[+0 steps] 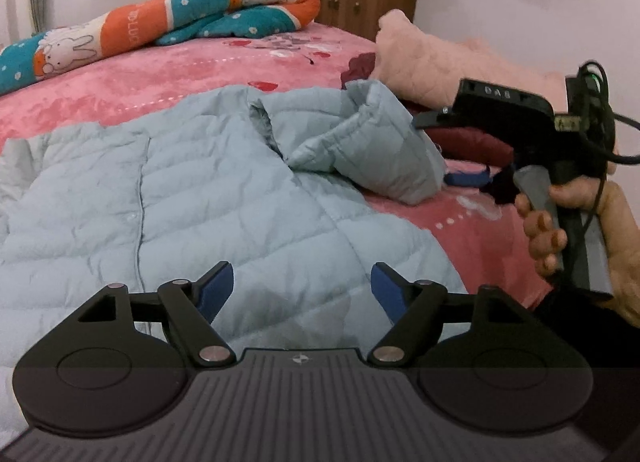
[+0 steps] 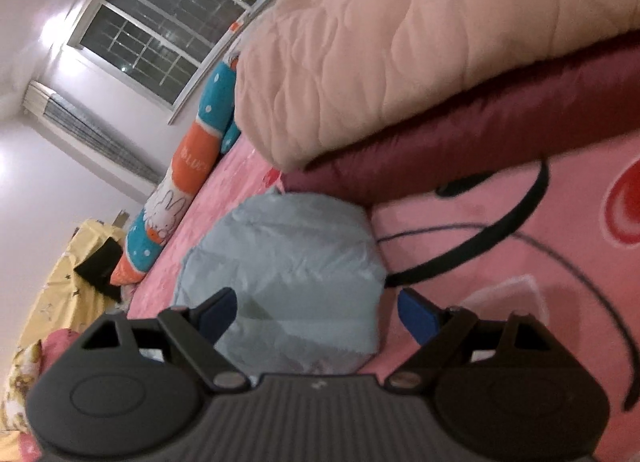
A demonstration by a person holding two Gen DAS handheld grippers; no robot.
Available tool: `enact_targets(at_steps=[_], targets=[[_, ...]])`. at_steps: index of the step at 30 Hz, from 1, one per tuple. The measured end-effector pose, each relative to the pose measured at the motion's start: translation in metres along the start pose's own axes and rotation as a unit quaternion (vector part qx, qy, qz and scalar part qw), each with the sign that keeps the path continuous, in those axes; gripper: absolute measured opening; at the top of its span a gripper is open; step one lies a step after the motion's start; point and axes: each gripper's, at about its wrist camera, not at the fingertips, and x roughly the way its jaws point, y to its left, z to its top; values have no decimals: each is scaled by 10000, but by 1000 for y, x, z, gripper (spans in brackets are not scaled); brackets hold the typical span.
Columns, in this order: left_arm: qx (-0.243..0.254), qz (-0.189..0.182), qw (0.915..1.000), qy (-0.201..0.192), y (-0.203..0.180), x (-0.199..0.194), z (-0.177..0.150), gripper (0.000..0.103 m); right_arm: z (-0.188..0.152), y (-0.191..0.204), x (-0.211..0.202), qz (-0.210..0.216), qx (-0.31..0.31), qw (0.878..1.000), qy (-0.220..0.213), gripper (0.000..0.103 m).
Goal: Fold large clothes
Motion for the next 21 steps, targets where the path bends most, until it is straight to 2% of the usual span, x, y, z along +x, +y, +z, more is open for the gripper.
enact_targets(at_steps=[6,9,11,18,21], targets=[[-427,-73,9986,-295,27,11,9,94,1,-14,2,340,639,9973,147,83],[-637,-85,9969,-453,41,15,13,95,3,-19,1,276,814,9962,153,81],[-763,-96,9953,-582,50,18,16,95,4,-21,-1,404,882,9952,137,79],[-1107,-163,9891,-958,78,24,24,97,6,-11,-13,907,660,9937,19,68],[-1289,-215,9855,-1085,90,24,24,97,7,-4,-17,1251,508,9908,7,57]])
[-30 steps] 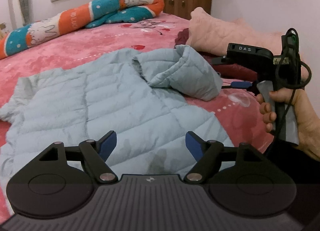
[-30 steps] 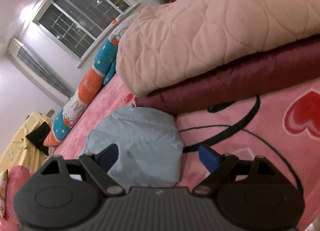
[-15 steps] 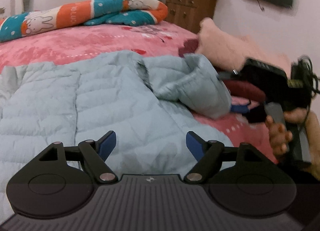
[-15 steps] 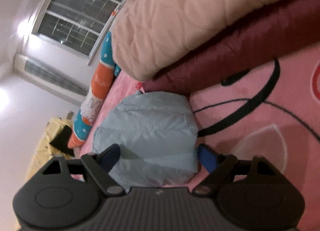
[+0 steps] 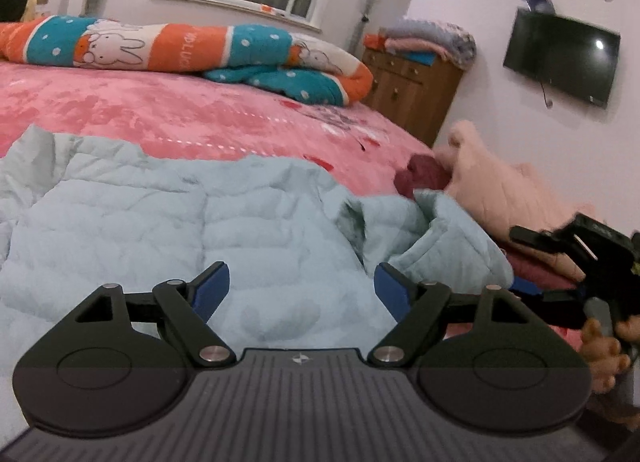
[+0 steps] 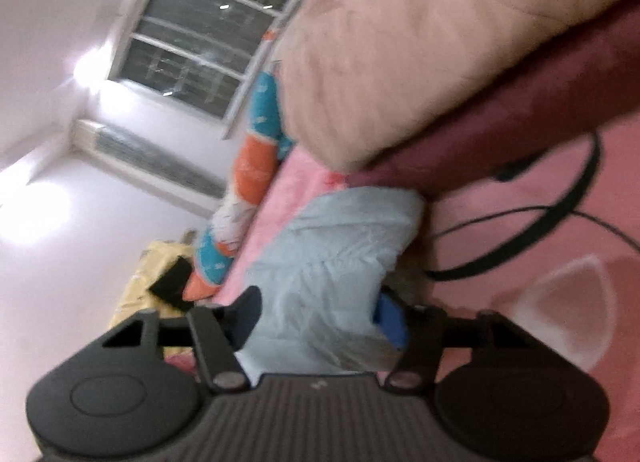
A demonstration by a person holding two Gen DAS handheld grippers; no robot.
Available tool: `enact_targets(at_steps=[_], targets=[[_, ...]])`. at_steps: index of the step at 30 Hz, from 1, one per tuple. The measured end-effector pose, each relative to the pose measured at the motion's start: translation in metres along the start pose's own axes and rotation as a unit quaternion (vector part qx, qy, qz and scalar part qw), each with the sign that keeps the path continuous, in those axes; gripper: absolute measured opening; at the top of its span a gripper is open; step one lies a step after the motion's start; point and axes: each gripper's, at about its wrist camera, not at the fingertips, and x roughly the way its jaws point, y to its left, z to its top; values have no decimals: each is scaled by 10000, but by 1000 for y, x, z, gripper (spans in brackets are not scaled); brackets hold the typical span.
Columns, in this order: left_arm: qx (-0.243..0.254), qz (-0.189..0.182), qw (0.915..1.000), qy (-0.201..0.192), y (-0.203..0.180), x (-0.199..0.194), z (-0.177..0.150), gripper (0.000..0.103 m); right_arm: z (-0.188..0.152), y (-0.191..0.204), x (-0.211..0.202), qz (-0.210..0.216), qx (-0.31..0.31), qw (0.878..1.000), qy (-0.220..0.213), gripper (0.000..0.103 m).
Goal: Fold large clothes
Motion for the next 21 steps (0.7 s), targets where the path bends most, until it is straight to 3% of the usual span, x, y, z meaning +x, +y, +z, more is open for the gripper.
enact_targets(at_steps=[6,10,17,21], targets=[[-284,-64,9993,-227,26,-2,9,98,-12,47,4,408,-1206,9913,348,53],[-480,9,9984,-304,44,-4,14,98,-25,75,17,123,-2049,9772,549,53],[-805,103,9961,-356,60,-5,21,98,-26,68,60,-599,-2142,9735,534,52],[-911,163,9952,-315,68,-4,23,99,-30,70,83,-782,-2203,9700,664,41]])
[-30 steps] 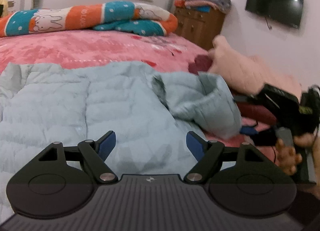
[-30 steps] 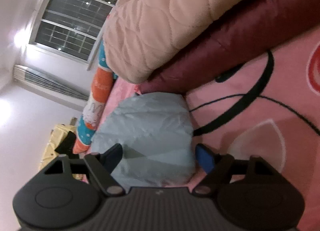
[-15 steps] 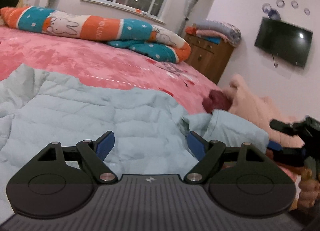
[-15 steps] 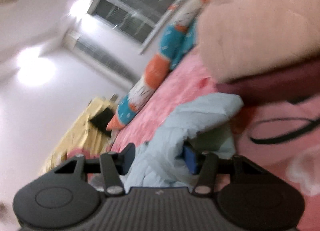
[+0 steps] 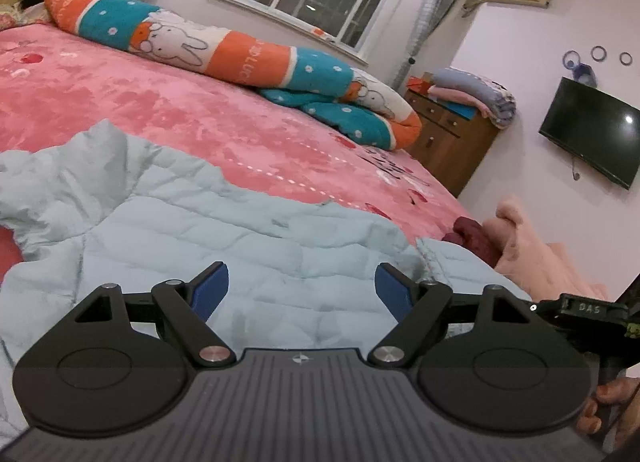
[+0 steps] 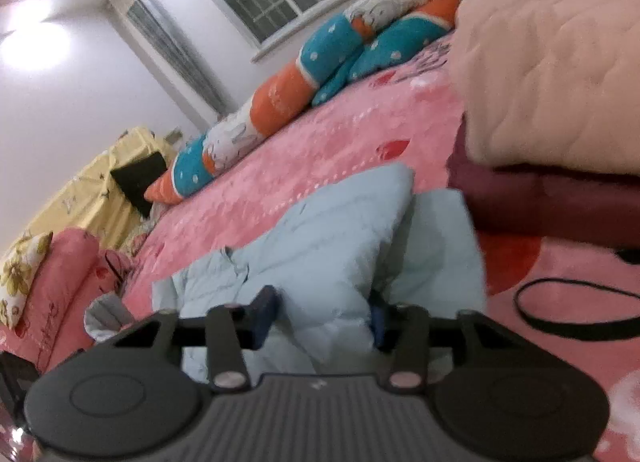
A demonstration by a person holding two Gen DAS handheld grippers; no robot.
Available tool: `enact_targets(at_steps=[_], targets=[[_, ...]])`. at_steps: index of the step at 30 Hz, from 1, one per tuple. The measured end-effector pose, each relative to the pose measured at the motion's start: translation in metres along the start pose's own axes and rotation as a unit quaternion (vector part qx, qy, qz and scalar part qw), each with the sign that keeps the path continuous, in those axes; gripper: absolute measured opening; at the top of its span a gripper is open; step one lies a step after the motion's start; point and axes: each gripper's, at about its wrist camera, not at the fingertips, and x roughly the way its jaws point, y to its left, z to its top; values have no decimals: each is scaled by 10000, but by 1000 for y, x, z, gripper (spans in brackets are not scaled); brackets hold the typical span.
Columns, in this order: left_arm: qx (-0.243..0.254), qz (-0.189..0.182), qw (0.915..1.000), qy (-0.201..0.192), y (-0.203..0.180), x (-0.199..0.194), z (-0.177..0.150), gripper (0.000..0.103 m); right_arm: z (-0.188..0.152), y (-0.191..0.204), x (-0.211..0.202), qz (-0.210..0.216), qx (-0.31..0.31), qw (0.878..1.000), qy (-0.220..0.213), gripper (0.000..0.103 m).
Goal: Fold large clothes
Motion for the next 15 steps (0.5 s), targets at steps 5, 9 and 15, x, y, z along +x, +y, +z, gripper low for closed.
enact_targets(at_steps=[5,9,15], targets=[[-86,-22,9999,145,5,3,1,99,-4,20,12,-1,-350,9992,194,40],[-110,-34,9998,187,7,6,3,99,-1,23,26,-50,-254,9991,324,56],[-90,-8,9996,265,10,9,1,100,8,24,42,-226,-12,9992,332,24]])
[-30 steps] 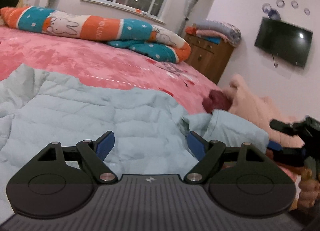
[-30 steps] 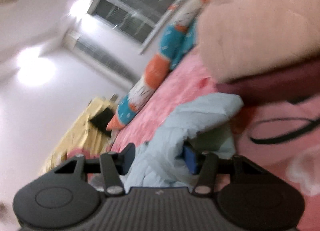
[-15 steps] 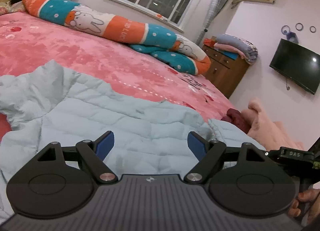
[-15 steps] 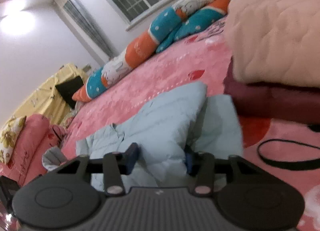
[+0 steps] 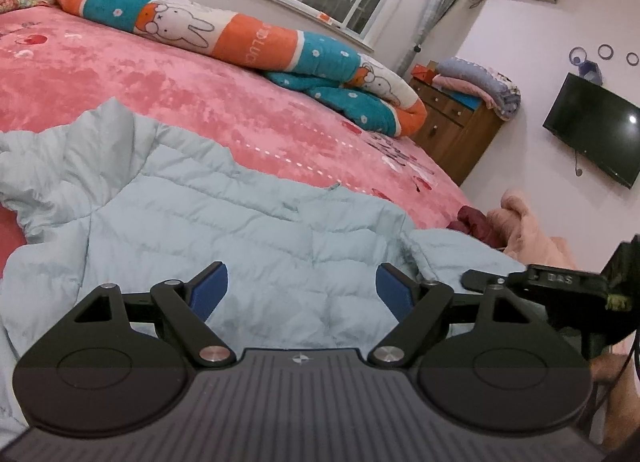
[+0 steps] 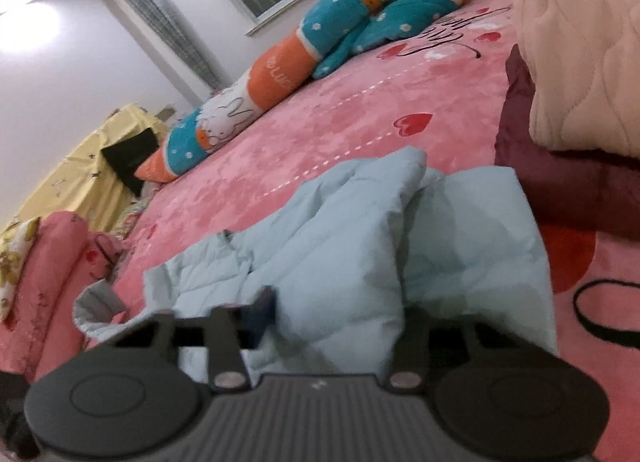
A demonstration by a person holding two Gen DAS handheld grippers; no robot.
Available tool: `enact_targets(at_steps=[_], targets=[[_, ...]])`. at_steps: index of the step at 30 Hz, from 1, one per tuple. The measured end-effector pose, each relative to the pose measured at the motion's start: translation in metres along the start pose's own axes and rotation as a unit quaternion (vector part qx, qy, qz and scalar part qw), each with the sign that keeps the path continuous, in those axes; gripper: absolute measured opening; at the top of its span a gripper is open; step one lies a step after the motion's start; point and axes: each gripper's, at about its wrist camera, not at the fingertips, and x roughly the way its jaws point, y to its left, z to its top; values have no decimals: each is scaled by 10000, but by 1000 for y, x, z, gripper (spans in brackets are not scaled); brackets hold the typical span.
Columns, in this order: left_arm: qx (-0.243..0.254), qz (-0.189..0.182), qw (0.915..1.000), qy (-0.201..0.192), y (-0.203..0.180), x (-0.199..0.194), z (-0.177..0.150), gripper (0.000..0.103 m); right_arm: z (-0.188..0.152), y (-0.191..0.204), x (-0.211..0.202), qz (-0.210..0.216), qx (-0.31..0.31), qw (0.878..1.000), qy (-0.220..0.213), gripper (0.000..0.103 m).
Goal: Fold large clothes
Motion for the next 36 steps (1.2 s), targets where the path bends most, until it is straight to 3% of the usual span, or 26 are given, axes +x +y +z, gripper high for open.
enact_targets(at_steps=[1,5,10,12,15,19,22,26,29,30,32,36], targets=[[1,8,10000,17,0,1,-1,100,0,2,1,-69,24,10000,0,17],[6,50,10000,80,1,3,-2,100,3,11,-10,-173,-25,9996,-238,7],[32,60,9999,126,0,3,-4,101,34,16,-71,-418,13,9882,-1471,6],[29,67,9999,136,0,3,-5,101,48,12,-103,-611,66,9769,-2048,6],[19,56,9999,162,-2,3,-5,101,64,0,-156,-1161,90,9471,-2991,6],[61,-18,9998,202,-4,4,-8,101,72,-28,-199,-2040,40,9087,-3643,6],[152,-9,9995,286,-7,7,-11,101,69,-63,-210,-2493,213,8970,-3644,6],[291,6,9989,378,-12,12,-15,101,52,-111,-208,-2609,669,9042,-3313,7],[320,41,9985,446,-10,15,-16,101,36,-136,-205,-2480,1093,9117,-3089,14],[331,42,9984,453,-10,15,-16,101,32,-139,-206,-2471,1205,9116,-3056,18],[355,43,9983,462,-11,16,-15,101,28,-148,-205,-2479,1390,9111,-2987,37],[355,26,9982,483,-11,16,-15,103,22,-143,-212,-2426,1484,9134,-2912,50]])
